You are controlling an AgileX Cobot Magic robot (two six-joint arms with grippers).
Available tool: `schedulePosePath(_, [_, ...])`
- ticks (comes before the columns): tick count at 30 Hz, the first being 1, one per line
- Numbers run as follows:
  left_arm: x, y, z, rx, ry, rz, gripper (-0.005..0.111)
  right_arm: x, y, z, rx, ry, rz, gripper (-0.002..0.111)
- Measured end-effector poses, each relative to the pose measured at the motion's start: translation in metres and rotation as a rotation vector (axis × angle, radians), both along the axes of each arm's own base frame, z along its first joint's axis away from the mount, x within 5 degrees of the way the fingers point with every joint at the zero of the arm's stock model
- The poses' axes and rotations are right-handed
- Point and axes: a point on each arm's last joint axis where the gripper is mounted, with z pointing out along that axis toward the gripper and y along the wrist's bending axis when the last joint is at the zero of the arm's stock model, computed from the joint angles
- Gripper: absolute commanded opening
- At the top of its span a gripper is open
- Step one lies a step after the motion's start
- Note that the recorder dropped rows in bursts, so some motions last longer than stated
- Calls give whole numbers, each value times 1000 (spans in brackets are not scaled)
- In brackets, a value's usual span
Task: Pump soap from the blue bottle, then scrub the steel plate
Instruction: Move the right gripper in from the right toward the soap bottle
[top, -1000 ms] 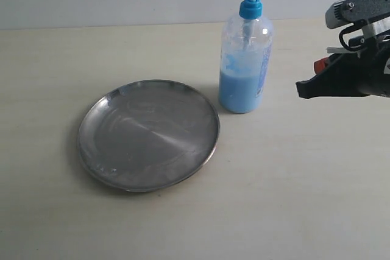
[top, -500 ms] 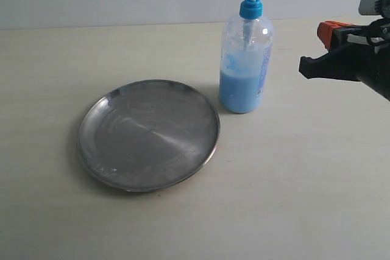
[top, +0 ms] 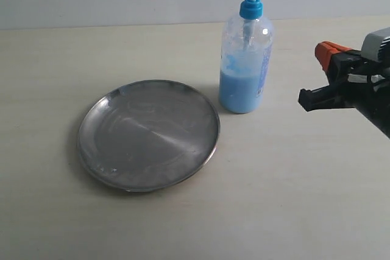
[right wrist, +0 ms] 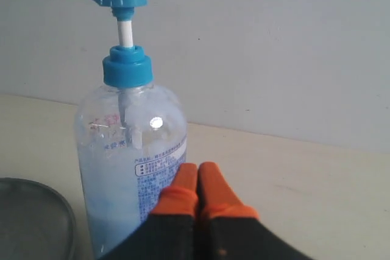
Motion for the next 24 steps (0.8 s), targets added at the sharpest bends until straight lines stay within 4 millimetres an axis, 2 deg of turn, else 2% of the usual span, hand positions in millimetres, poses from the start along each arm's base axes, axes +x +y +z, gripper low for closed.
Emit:
schedulePosePath(3, [0,0,0,0,0,0,0,2,2,-6,2,-6,12,0])
schedulePosePath(8, [0,0,0,0,0,0,0,4,5,-28,-36,71,50,0])
schedulePosePath(11, [0,0,0,0,0,0,0,5,8,-40,-52,117,76,5])
schedulePosePath(13, [0,0,0,0,0,0,0,12,11,-43,-57,123,87,14])
schedulePosePath(15, [0,0,0,0,0,0,0,18,14,-45,-58,117,101,30])
schedulePosePath(20, [0,0,0,0,0,0,0,29,19,-47,-60,103,123,87])
schedulePosePath(21, [0,0,0,0,0,0,0,31,20,-47,-60,100,128,95])
schedulePosePath(22, [0,0,0,0,0,0,0,32,20,-47,-61,97,135,102])
schedulePosePath(24, [0,0,0,0,0,0,0,34,23,-45,-64,84,157,105])
